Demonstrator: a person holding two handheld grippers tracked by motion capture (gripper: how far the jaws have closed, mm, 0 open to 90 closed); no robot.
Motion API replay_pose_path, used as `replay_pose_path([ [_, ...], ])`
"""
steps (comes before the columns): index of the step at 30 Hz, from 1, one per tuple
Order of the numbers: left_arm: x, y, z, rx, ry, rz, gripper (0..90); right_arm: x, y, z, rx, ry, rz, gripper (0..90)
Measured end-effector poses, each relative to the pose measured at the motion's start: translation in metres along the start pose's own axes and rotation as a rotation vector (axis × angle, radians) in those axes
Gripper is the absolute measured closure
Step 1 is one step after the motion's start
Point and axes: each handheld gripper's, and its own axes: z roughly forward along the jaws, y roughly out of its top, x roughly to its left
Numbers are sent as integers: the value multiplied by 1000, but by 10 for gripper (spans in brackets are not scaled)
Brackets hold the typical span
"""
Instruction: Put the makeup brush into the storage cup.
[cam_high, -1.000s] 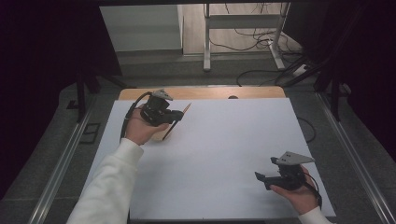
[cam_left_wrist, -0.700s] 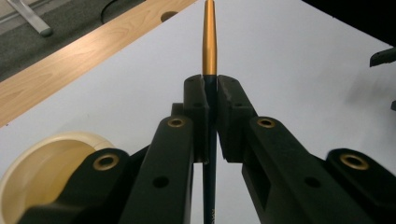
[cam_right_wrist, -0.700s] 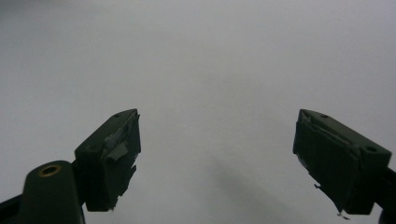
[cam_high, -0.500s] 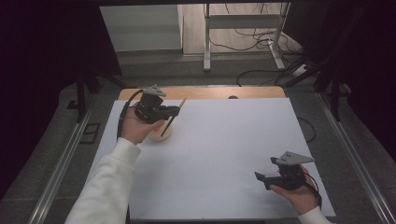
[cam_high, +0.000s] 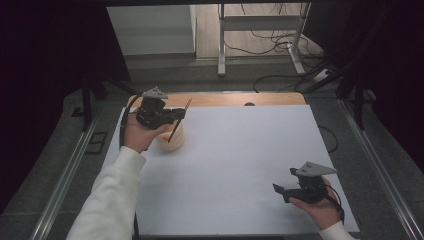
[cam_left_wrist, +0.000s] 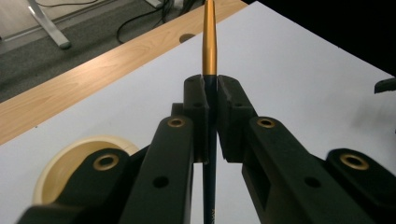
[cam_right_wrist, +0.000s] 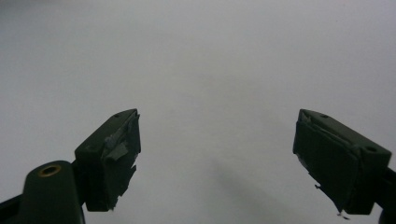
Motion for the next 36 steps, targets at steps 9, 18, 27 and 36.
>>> replay_pose_path([
  [9, 8, -1, -3, -19, 22, -28, 836, 1, 0, 0, -1, 2, -1, 154],
  [18, 15, -3, -4, -21, 38, -42, 835, 0, 0, 1, -2, -2, -1, 153],
  [27, 19, -2, -7, -40, 61, -42, 836, -1, 1, 1, -7, -3, 4, 153],
  [36, 24, -3, -5, -47, 80, -51, 836, -2, 0, 1, -5, -3, 5, 153],
])
